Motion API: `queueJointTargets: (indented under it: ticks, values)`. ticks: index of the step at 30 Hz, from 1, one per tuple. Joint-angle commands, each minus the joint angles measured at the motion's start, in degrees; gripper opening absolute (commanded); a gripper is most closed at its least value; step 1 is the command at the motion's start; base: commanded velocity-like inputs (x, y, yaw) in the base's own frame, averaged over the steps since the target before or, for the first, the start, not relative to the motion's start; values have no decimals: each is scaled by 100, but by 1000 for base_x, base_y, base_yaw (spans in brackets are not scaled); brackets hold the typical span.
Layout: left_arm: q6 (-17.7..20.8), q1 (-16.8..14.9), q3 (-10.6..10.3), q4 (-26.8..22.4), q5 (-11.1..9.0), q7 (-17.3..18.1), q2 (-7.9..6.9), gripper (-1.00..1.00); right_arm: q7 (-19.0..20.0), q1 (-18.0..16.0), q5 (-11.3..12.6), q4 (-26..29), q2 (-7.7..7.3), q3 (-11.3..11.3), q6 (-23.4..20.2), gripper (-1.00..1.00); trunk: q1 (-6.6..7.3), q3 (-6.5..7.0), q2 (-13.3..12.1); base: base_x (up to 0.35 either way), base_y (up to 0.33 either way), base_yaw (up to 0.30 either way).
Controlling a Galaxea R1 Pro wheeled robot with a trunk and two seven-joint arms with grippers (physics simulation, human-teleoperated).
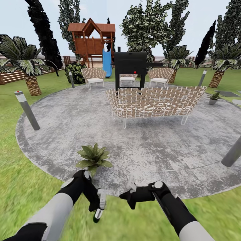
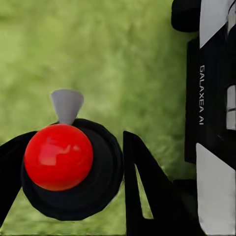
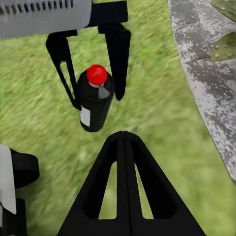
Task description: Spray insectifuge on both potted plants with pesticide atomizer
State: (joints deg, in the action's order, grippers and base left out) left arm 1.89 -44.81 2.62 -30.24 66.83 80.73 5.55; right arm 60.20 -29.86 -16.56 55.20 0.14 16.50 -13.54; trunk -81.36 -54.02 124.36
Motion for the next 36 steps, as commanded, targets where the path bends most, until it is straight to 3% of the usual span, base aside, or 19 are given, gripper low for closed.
queueJointTargets:
  ticks: [1,5,6,9,10,11,13,15,17,18,19,21,23,24,25,28,30,32,36]
  values:
    - [24,-1,37,-3,64,24,-118,-100,21,-2,-9,9,-6,-8,-54,-100,1,-5,2,0,0,0]
    - [25,2,56,36,79,4,-542,-100,18,-2,0,-23,-32,-29,-50,-100,1,-5,2,0,0,0]
    - [16,6,177,185,40,-11,-724,-100,10,-2,6,-314,-72,-37,-42,-100,1,-5,2,0,0,0]
    - [-23,7,637,442,-77,-193,-910,-100,-36,-2,13,-1569,-252,-59,55,-100,1,-5,2,0,0,0]
    - [-105,7,832,576,-138,-298,-995,-100,-47,-2,17,-2168,-423,-68,207,-100,1,-5,2,0,0,0]
    - [-250,7,991,752,-188,-414,-1067,-100,-50,-2,19,-2732,-640,-72,517,100,1,-5,2,0,0,0]
    - [-524,7,1262,1251,-245,-780,-1234,-100,-57,-2,32,-3962,-1083,-81,1240,100,1,-5,2,0,0,0]
    - [-648,7,1509,1725,-272,-1066,-1402,-100,-88,-2,252,-4760,-1315,-113,1454,100,1,-5,2,0,0,0]
    - [-831,24,1956,1986,-378,-1305,-1534,-100,-285,-2,1006,-4964,-1404,-171,1503,100,1,-5,2,0,0,0]
    - [-873,95,2219,2051,-505,-1530,-1587,-100,-539,-2,1494,-4999,-1420,-185,1512,100,1,-5,2,0,0,0]
    - [-889,182,2371,2075,-599,-1767,-1611,-100,-788,-2,1808,-5013,-1427,-191,1515,100,1,-5,2,0,0,0]
    - [-906,433,2660,2120,-921,-2877,-1626,-100,-1843,-2,2615,-5035,-1435,-199,1519,100,1,-5,2,0,0,0]
    - [-908,555,2744,2283,-1311,-3714,-1616,-100,-2777,-2,3053,-5042,-1432,-205,1520,100,1,-5,2,0,0,0]
    - [-911,605,2770,2466,-1685,-4168,-1613,-100,-3379,-2,3215,-5043,-1425,-208,1520,100,1,-5,2,0,0,0]
    - [-915,638,2780,2699,-2359,-4808,-1609,-100,-4188,-2,3361,-5044,-1403,-214,1521,100,1,-5,2,0,0,0]
    - [-924,694,2786,2859,-3431,-5690,-1603,-100,-4947,-2,3612,-5051,-1379,-215,1521,100,1,-5,2,0,0,0]
    - [-1015,813,2787,2890,-3763,-5952,-1601,-100,-5104,-2,3926,-5053,-1377,-215,1521,100,1,-5,2,0,0,0]
    - [-1203,870,2788,2897,-3852,-6019,-1601,-100,-5141,-2,4072,-5054,-1372,-208,1521,100,1,-5,2,0,0,0]
    - [-1338,949,2788,2901,-3892,-6047,-1574,-100,-5153,-2,4101,-5067,-1363,-186,1514,100,1,-5,2,0,0,0]
